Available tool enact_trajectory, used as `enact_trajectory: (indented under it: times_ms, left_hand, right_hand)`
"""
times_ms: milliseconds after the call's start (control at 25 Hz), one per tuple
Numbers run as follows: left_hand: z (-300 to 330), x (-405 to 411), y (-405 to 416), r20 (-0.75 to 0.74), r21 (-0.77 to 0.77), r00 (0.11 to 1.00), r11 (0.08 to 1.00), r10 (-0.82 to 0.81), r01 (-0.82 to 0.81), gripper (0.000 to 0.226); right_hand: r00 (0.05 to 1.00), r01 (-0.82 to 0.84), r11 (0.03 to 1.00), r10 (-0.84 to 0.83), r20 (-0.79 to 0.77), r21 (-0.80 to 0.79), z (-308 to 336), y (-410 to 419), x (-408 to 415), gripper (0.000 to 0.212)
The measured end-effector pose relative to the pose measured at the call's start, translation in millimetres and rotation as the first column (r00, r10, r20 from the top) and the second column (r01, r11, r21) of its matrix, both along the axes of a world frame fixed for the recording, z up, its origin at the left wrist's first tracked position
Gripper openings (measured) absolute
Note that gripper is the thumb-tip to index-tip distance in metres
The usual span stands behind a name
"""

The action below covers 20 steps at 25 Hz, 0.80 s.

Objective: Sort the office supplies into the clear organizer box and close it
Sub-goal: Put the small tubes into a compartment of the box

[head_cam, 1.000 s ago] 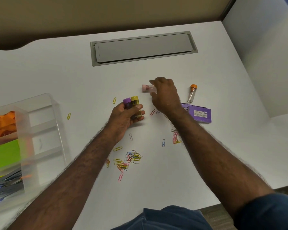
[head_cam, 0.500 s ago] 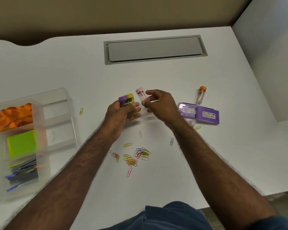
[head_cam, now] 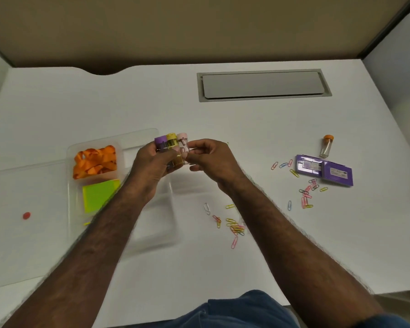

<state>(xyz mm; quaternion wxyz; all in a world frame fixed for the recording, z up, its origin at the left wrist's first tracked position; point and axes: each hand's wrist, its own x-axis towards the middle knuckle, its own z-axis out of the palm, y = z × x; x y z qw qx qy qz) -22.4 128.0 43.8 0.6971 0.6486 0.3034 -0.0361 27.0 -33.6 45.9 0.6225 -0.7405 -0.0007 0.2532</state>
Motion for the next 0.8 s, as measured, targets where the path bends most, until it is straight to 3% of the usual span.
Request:
enact_trajectory:
  times_ms: [160,480,680,800]
  left_hand:
    - [4,-1,48,-0.043,0.068,0.999,0.997,0.026,-0.023,0.043]
    - [-4,10,85,-0.106,0.157,0.993,0.987,0.059,-0.041,0.037]
    - [-12,10,92,-0.142,0.261,0.99,0.964,-0.009,0.047,0.025]
    - [-15,8,96,-0.156,0.332,0.988,0.94,-0.02,0.071,0.031]
  right_hand:
    - [0.998,0.008,0.999,-0.006,0.061,-0.041,1,52,-4,0.035]
    - [0.934,0.041,0.901,0.119,0.337,-0.431,-13,112,-2,0.039]
    - [0.915,0.057,0.872,0.15,0.375,-0.487,-20,119,-6,0.034]
    - [0.893,0.073,0.87,0.161,0.421,-0.487,-19,119,-9,0.022]
